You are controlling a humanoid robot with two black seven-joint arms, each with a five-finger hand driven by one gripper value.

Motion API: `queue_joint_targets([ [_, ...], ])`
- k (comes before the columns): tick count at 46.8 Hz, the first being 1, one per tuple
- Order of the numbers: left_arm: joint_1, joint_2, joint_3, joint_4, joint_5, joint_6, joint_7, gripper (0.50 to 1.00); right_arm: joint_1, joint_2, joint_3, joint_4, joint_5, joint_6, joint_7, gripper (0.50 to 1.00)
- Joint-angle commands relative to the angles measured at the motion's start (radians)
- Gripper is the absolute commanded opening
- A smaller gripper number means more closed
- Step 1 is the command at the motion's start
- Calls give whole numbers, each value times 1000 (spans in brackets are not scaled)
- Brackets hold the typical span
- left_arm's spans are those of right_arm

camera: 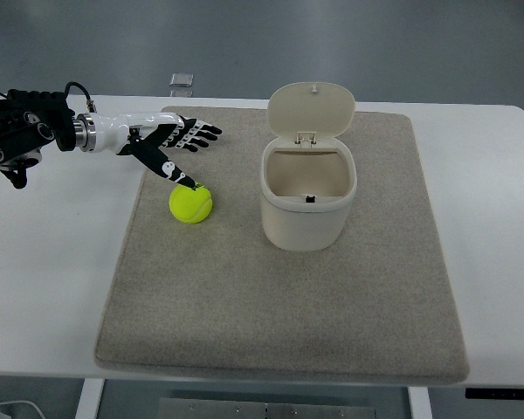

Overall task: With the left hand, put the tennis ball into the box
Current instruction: 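Lower the left hand onto the yellow-green tennis ball, fingers spread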

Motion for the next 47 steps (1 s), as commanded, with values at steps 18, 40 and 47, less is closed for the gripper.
queue_joint_targets([
  [18,-34,120,3,-206,107,82,0,990,0,0,0,0,0,0,1,938],
  [40,-66,129,6,-245,234,151,2,990,0,0,0,1,0,0,-1,938],
  [47,-83,129,10,-286,282,162,2,990,0,0,0,0,0,0,1,938],
])
